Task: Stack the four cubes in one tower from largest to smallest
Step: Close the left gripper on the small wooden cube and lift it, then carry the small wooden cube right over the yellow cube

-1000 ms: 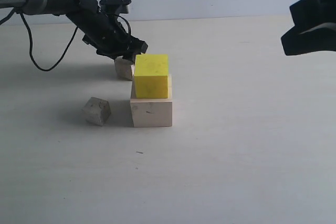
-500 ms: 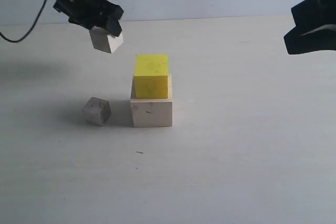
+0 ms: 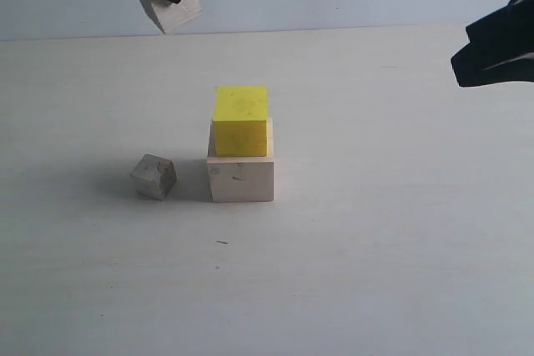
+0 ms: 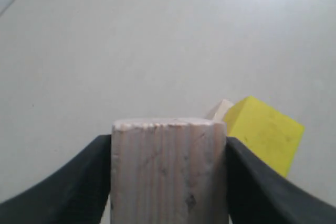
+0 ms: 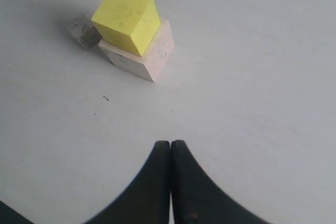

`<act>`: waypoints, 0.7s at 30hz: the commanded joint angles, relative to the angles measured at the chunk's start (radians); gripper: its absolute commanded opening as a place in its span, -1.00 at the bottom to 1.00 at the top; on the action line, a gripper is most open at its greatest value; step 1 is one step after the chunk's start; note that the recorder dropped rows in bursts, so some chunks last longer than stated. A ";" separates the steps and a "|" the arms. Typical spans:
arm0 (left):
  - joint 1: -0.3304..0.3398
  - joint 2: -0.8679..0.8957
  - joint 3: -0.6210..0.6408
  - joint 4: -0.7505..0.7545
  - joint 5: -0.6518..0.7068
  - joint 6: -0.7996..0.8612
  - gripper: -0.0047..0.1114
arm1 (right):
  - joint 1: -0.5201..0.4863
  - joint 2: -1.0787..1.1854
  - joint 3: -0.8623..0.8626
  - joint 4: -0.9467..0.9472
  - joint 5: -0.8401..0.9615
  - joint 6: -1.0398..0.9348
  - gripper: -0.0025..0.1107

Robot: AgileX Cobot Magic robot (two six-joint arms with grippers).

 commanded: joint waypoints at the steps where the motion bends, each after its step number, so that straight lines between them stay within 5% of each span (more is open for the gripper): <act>1: -0.071 -0.020 -0.009 -0.010 0.007 0.046 -0.92 | 0.000 -0.003 0.006 -0.006 -0.011 -0.030 -0.96; 7: -0.142 -0.020 -0.002 0.051 0.007 -0.089 -0.92 | 0.000 -0.003 0.006 -0.006 -0.009 -0.030 -0.96; 21: -0.151 -0.076 0.027 0.072 0.007 -0.631 -0.92 | 0.000 -0.003 0.006 0.000 -0.009 -0.028 -0.96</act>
